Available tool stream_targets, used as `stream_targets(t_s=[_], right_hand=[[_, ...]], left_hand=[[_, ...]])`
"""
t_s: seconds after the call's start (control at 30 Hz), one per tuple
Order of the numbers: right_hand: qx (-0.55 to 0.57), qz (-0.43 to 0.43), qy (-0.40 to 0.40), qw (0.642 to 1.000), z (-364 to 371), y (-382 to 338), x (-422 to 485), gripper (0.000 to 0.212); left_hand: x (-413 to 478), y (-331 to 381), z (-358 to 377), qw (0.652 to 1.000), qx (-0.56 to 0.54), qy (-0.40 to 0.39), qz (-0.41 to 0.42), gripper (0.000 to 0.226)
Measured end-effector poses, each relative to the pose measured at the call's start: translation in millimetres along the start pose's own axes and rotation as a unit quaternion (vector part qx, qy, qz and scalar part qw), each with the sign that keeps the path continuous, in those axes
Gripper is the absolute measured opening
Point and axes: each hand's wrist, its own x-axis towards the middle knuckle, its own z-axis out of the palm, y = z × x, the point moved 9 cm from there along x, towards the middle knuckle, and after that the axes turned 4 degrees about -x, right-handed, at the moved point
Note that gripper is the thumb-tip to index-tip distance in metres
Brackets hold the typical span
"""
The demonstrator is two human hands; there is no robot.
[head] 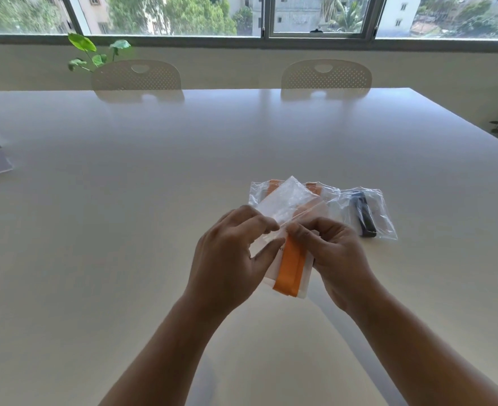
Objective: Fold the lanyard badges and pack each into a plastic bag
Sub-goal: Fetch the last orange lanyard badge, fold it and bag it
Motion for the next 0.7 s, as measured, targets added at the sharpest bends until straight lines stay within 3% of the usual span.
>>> stream_targets(t_s=[0.27, 0.4, 0.7], right_hand=[[-0.038, -0.017, 0.006, 0.999, -2, -1, 1, 0.015], [-0.077, -0.015, 0.017, 0.997, -2, 3, 1, 0.019], [-0.112, 0.033, -0.016, 0.993, 7, 17, 0, 0.02]], left_hand=[[0, -9, 4, 0.998, -0.007, -0.017, -0.056, 0.022], [-1, -19, 0, 0.993, -0.033, 0.013, -0.112, 0.013], [-2, -21, -22, 0.985, 0.065, 0.103, -0.124, 0.013]])
